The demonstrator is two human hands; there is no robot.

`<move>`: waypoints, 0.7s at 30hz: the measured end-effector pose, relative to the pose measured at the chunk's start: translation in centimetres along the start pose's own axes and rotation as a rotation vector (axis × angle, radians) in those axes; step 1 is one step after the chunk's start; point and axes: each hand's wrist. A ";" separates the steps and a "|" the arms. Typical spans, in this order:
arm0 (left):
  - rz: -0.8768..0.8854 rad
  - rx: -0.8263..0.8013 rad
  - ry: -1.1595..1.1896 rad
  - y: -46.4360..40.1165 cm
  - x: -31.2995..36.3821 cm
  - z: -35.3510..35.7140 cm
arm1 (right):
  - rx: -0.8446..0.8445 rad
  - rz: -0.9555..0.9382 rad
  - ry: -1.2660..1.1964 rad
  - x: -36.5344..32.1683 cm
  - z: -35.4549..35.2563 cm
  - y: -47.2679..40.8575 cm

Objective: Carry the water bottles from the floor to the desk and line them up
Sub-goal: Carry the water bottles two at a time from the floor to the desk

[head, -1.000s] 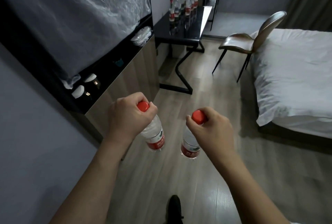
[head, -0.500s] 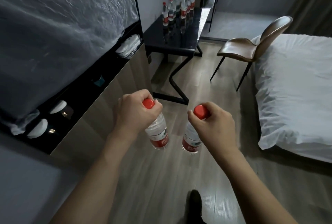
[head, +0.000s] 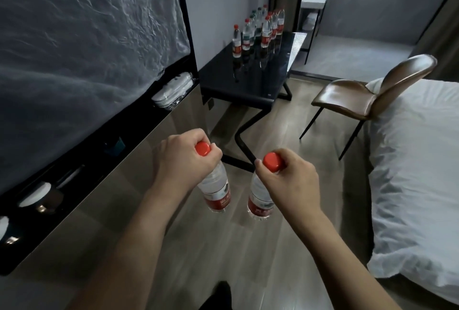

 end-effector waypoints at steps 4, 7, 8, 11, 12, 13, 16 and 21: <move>-0.011 -0.010 0.008 -3.6 0.4 4.8 | -0.013 -0.008 0.013 1.6 3.3 -5.2; -0.012 -0.022 0.010 -7.0 0.0 8.7 | 0.006 -0.025 0.024 2.8 6.2 -9.3; -0.007 -0.028 0.006 -8.3 -0.3 10.0 | 0.006 -0.028 0.028 3.1 7.4 -10.8; 0.005 -0.054 0.004 -12.9 -0.8 14.3 | -0.010 -0.033 0.050 3.6 10.7 -15.8; 0.006 -0.059 0.007 -14.3 -0.9 15.4 | -0.009 -0.037 0.057 3.7 11.6 -17.4; 0.004 -0.062 0.011 -15.7 -0.9 16.4 | -0.005 -0.042 0.063 3.7 12.3 -18.9; -0.004 -0.048 0.031 -20.6 -1.1 20.0 | 0.024 -0.052 0.058 3.5 15.0 -23.8; 0.001 -0.039 0.036 -27.1 -0.9 24.8 | 0.059 -0.015 0.046 4.1 18.2 -30.8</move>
Point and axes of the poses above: each hand's wrist, its own y-axis away from the middle knuckle, its own z-axis out of the palm, x = y × z, and after that the axes turned 14 degrees about x, right-handed
